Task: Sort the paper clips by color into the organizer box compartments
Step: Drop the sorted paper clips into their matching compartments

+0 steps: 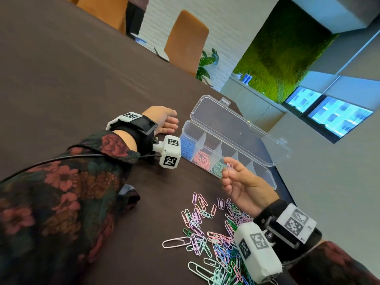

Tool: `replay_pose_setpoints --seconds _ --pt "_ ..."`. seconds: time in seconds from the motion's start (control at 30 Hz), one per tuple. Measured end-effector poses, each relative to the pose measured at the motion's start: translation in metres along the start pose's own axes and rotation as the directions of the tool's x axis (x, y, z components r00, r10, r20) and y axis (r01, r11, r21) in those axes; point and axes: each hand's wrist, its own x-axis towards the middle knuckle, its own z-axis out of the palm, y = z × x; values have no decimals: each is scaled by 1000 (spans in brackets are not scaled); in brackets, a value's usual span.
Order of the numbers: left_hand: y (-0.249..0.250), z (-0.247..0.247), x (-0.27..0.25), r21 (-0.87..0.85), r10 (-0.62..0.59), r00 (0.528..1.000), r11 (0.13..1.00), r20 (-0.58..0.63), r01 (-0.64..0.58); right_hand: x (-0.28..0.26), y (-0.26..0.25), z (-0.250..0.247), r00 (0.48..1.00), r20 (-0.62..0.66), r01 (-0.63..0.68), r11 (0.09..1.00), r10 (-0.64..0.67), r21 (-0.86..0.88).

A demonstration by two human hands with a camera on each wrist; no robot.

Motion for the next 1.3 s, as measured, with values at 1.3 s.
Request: replay_pose_setpoints --seconds 1.3 --pt "-2 -2 3 9 12 1000 1000 6 -12 -7 -11 -10 942 -294 -279 871 164 -404"
